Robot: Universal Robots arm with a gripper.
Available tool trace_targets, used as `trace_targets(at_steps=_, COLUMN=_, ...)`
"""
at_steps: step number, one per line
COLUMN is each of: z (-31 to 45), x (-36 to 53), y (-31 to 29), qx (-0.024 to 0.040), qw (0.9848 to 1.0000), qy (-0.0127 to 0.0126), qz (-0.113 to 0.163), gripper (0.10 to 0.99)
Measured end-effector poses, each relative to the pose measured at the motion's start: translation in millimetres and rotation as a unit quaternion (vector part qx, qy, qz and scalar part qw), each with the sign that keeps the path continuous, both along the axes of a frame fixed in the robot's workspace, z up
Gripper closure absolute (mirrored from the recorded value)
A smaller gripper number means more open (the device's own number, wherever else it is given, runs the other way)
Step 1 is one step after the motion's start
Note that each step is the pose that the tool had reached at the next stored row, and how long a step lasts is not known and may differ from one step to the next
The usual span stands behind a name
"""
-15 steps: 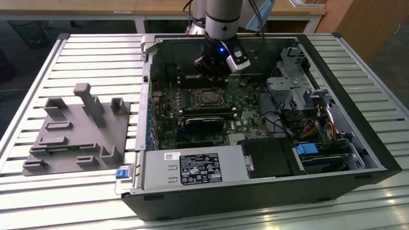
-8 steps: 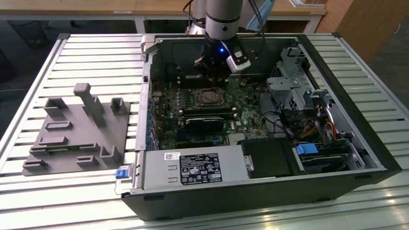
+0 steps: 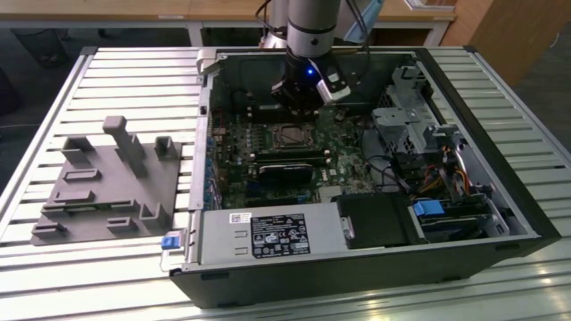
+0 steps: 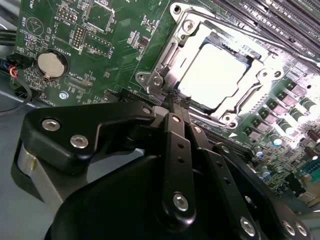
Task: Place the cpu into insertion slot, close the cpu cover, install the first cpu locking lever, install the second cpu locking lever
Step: 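Install the second cpu locking lever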
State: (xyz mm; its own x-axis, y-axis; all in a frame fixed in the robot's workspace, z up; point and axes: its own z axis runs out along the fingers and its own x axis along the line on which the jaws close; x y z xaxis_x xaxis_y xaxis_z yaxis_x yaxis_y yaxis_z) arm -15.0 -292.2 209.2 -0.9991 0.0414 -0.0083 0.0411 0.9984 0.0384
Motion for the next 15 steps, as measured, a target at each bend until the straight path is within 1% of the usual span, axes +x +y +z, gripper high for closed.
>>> trace_targets(at_steps=9, z=0.0, x=0.0, y=-2.2, qx=0.0, qw=1.0, qy=0.0, qz=0.0, gripper=0.98)
trace_targets(at_steps=15, z=0.1, x=0.0, y=-5.3, qx=0.0004, qw=1.0, qy=0.0, qz=0.0, gripper=0.98)
